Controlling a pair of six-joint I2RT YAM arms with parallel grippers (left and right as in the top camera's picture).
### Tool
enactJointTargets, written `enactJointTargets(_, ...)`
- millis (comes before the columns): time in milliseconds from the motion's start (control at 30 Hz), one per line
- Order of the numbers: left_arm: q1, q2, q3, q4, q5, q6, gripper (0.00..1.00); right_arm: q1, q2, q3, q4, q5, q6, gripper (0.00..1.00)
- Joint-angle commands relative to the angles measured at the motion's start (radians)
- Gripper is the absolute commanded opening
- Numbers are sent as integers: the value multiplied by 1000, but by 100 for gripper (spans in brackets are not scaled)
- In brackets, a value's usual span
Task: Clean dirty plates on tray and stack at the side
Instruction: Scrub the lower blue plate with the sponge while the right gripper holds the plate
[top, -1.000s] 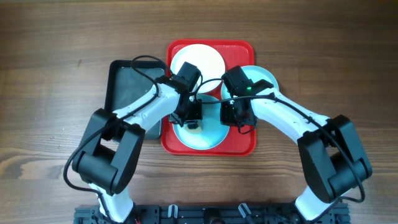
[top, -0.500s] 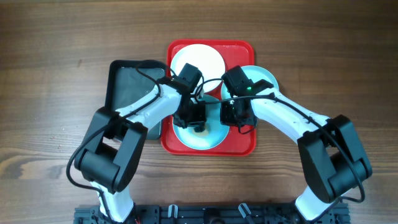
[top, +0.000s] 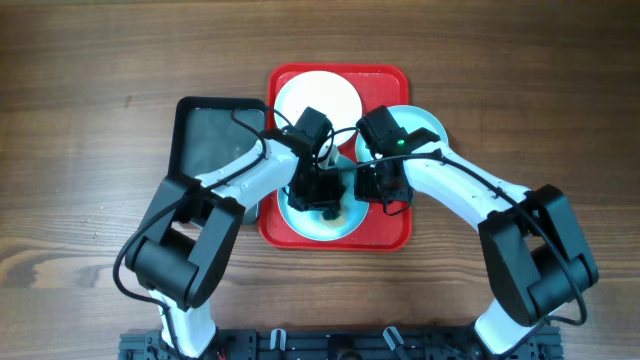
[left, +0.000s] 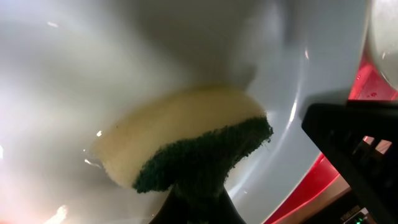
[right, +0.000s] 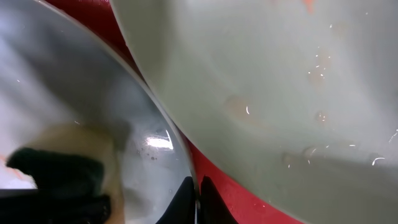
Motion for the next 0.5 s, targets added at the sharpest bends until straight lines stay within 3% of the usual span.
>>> enactJointTargets(0,-50,66,-47,-5,21,-14,4,9,15,-2,32,-45,8,4)
enactJointTargets(467,-54,66,-47,21,84,-14,4,9,15,-2,35,-45,8,4)
